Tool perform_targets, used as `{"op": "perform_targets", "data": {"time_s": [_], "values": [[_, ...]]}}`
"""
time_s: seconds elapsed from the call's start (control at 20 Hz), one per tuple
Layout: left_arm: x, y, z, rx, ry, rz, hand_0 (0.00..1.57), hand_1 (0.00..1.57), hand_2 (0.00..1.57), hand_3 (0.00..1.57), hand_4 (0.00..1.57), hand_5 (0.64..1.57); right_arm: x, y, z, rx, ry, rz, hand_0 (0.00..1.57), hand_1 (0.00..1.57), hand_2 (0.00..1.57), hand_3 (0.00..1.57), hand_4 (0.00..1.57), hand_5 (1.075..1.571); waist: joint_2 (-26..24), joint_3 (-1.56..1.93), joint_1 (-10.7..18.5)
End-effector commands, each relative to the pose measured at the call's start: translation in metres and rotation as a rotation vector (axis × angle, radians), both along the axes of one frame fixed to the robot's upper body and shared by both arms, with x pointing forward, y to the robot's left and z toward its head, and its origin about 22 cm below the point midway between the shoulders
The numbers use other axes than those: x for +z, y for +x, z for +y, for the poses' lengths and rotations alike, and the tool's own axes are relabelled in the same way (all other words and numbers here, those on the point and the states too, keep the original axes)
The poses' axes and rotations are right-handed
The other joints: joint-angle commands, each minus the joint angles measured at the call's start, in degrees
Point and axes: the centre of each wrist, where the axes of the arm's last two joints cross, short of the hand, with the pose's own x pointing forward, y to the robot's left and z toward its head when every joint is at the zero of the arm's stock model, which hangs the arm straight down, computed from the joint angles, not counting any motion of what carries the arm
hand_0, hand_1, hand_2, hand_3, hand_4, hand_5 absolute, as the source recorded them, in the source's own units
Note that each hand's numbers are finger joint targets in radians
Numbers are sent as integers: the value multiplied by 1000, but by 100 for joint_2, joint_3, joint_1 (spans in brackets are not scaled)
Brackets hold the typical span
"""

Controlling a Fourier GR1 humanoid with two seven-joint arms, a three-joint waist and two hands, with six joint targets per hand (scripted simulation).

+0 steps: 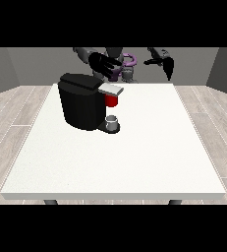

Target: Insert the coffee pod into the coffee machine and close the lid

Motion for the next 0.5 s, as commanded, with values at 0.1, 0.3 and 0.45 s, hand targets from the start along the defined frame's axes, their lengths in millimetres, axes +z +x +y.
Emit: {"op": "perform_targets", "data": {"time_s": [0.1,0.3,0.45], "values": [[-8,-5,-18,3,-39,-38,0,0,0,0,245,1571,-16,-10,6,104,35,-31,0,0,0,0,67,1571,-119,1,-211],[-27,-16,-4,21,-37,54,0,0,0,0,192,1571,-53,-42,30,184,134,43,0,0,0,0,352,1571,-741,2,-300],[-31,-16,0,57,-40,69,0,0,0,0,192,1571,-78,-63,22,147,259,74,0,0,0,0,286,1571,-809,2,-544]]}}
